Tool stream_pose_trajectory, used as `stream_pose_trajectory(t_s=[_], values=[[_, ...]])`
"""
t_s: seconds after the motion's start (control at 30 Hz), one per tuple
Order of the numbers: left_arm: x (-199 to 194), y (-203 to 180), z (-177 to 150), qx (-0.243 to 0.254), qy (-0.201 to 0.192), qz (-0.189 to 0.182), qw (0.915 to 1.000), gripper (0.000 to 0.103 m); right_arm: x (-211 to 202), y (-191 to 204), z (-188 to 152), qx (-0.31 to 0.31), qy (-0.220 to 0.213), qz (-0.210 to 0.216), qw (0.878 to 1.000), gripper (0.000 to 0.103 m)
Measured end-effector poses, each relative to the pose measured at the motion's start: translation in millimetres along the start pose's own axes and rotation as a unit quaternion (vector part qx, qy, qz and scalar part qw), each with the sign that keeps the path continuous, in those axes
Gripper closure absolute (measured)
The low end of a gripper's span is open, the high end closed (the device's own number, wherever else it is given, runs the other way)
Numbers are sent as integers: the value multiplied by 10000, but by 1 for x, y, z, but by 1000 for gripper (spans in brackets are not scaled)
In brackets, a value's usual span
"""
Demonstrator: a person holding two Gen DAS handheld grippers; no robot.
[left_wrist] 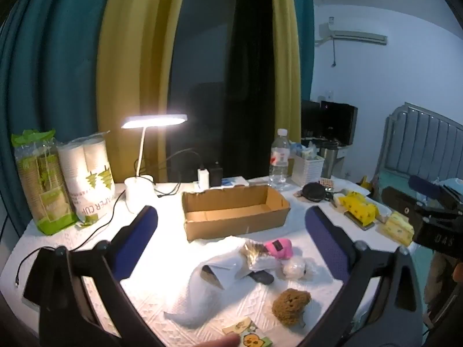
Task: Organize soft objects
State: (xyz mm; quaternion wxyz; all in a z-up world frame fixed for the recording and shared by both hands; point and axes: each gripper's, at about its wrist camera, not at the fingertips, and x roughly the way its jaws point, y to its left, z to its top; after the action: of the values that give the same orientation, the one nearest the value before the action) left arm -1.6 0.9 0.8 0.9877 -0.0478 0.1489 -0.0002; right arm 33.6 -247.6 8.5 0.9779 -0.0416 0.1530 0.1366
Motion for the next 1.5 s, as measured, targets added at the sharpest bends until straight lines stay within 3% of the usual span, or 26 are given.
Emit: stream_pose_trajectory(t_s=[0.2, 1.5], values=[[4, 0, -4, -31, 166, 2, 9999, 1, 3, 5, -2, -87, -83, -34, 9999, 12], [-3, 2, -1, -57, 128, 83, 9999, 1, 0, 11, -5, -85, 3, 71, 9999, 12]])
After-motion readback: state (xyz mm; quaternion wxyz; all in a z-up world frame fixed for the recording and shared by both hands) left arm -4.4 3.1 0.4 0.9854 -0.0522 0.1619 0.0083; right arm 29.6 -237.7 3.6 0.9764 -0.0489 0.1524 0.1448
